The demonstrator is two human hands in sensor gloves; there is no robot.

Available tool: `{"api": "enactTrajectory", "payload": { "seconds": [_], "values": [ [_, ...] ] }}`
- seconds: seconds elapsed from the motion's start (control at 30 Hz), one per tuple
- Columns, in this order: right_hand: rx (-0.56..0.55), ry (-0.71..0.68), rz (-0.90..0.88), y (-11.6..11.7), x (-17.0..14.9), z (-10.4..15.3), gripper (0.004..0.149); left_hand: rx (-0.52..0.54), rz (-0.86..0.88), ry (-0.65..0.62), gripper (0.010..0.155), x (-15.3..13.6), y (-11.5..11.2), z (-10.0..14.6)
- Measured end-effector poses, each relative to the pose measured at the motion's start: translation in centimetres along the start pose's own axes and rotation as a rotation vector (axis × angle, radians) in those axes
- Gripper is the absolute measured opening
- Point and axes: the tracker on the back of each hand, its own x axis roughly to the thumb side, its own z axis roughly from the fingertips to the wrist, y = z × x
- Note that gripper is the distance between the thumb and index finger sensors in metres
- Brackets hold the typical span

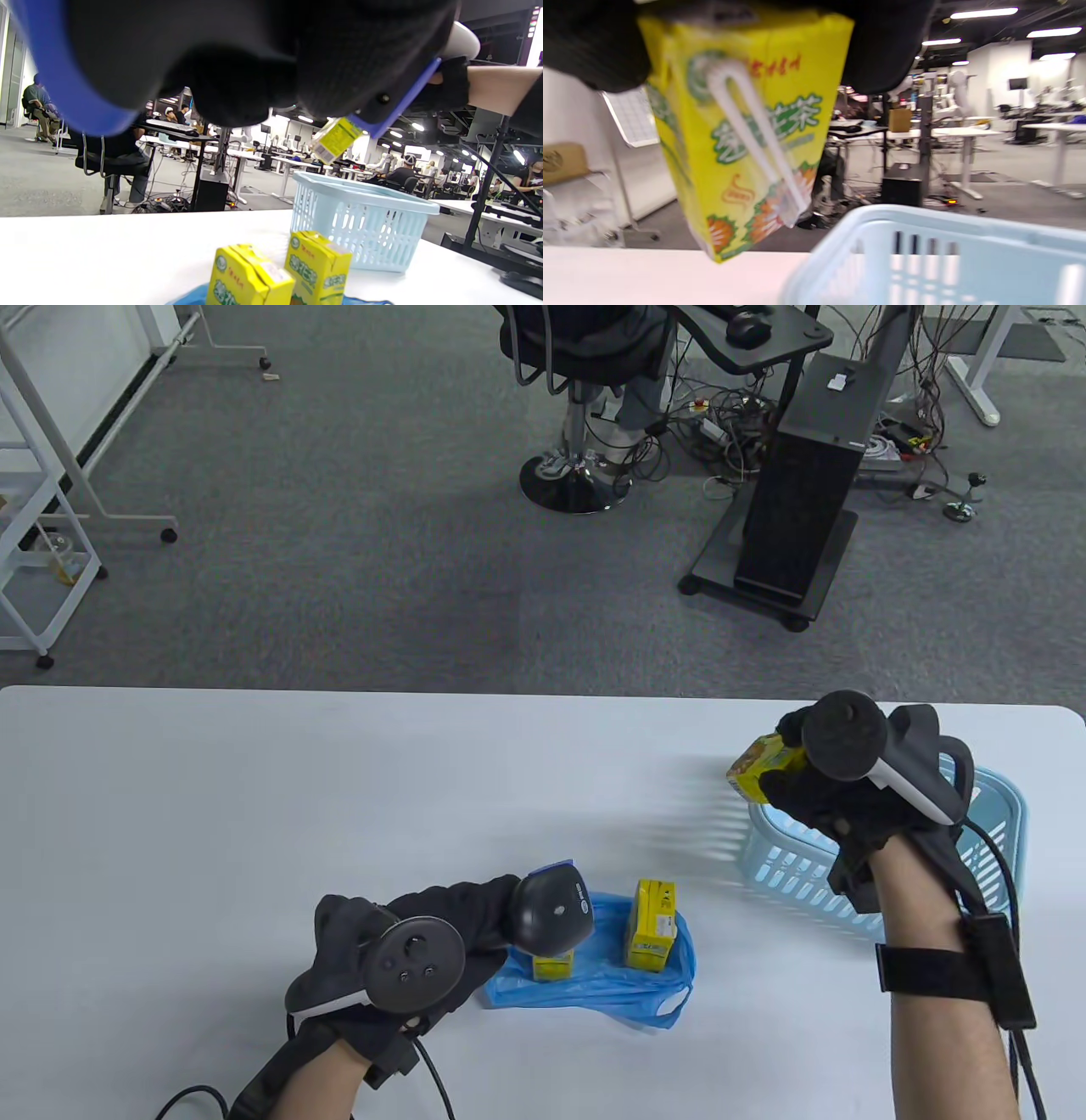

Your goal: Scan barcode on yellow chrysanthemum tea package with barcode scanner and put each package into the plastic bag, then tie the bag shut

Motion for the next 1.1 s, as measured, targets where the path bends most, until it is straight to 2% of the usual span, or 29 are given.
{"api": "enactTrajectory", "payload": {
  "seconds": [0.17, 0.37, 0.57, 0.7, 0.73, 0.87, 0.97, 1.1],
  "values": [
    [-0.055, -0.081, -0.042, 1.3, 2.1, 1.3, 0.069, -0.018, -0.007, -0.01, 0.064, 0.0, -1.0, -0.5],
    [-0.136, -0.167, -0.24, 3.8, 4.0, 3.6, 0.069, -0.002, -0.007, 0.047, 0.07, -0.4, -1.3, -0.6],
    [-0.242, -0.172, -0.383, 6.6, 3.8, 6.2, 0.071, 0.005, -0.011, 0.052, 0.063, -0.7, -1.4, -0.6],
    [-0.236, -0.151, -0.508, 8.4, 2.6, 6.9, 0.071, 0.004, -0.056, 0.028, 0.06, -0.4, -2.0, -0.8],
    [-0.218, -0.142, -0.523, 8.7, 2.3, 6.7, 0.071, 0.035, -0.072, 0.009, 0.06, -0.3, -2.2, -0.8],
    [-0.229, -0.121, -0.531, 8.8, 2.2, 6.8, 0.071, 0.098, -0.106, -0.001, 0.06, -0.2, -2.7, -1.0],
    [-0.199, -0.136, -0.58, 8.8, 3.0, 6.7, 0.071, 0.087, -0.124, 0.007, 0.059, -0.3, -3.2, -1.0],
    [-0.186, -0.158, -0.539, 8.5, 4.1, 7.0, 0.071, 0.074, -0.146, 0.01, 0.059, -0.2, -3.6, -1.1]
  ]
}}
